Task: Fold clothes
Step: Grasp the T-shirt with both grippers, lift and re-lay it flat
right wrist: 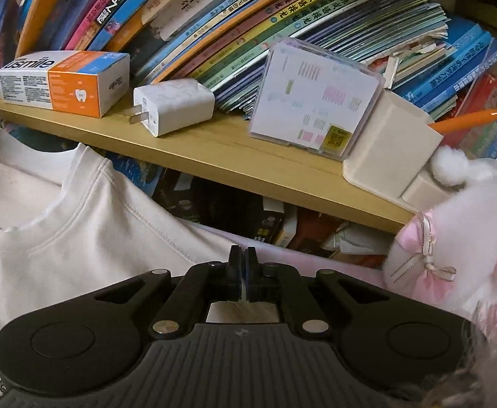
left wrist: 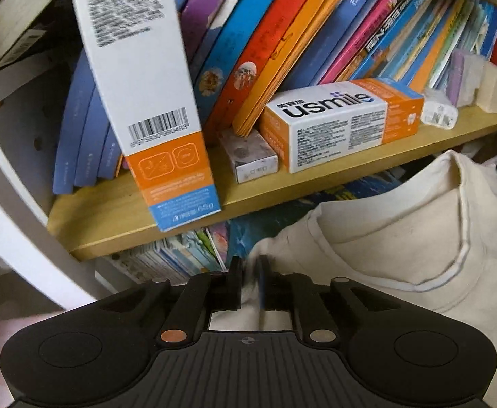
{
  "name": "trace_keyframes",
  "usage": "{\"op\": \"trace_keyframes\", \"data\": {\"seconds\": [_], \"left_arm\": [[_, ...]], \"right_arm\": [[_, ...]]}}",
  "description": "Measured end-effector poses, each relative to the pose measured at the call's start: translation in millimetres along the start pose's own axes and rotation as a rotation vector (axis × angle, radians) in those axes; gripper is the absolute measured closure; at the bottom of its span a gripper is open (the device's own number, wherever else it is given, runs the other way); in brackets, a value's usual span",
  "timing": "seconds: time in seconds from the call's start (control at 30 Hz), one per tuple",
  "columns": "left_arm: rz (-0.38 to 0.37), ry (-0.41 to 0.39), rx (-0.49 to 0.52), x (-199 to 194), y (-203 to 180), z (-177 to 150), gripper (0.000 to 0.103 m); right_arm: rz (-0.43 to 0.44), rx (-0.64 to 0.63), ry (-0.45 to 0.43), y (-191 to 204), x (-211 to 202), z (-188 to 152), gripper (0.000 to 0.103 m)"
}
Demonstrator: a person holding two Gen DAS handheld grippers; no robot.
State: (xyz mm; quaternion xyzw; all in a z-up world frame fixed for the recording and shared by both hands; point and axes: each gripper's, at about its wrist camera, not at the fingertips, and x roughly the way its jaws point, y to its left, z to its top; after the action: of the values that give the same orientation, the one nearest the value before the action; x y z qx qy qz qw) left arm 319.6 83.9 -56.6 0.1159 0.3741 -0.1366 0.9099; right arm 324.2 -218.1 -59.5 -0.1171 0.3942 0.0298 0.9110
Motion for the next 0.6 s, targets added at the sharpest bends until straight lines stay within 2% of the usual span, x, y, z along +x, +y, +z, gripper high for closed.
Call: {"op": "trace_keyframes", "data": {"seconds": [0.07, 0.1, 0.33, 0.47, 0.53, 0.6], "left_arm": [[-0.018, -0.036, -0.004, -19, 0, -3, 0.080], [-0.021, -0.059, -0.005, -32, 0, -6, 0.075], [-0.038, -0.147, -0.044, -118, 8, -47, 0.055], [-0.020, -0.151, -0.075, -172, 1, -91, 0.027], [0.006, -0.150, -0.084, -199, -7, -116, 0.022], [-0.002, -0.141, -0.090, -220, -16, -139, 0.019]], "right_arm": [[0.003, 0.016, -0.010, -4, -8, -2, 0.077], [0.008, 0.025, -0.027, -6, -15, -4, 0.072], [0.079, 0.079, -0.092, -9, -96, -35, 0.064], [0.096, 0.092, -0.099, 7, -152, -69, 0.055], [0.095, 0.093, -0.093, 16, -177, -89, 0.052], [0.092, 0.111, -0.080, 25, -201, -111, 0.045]]}}
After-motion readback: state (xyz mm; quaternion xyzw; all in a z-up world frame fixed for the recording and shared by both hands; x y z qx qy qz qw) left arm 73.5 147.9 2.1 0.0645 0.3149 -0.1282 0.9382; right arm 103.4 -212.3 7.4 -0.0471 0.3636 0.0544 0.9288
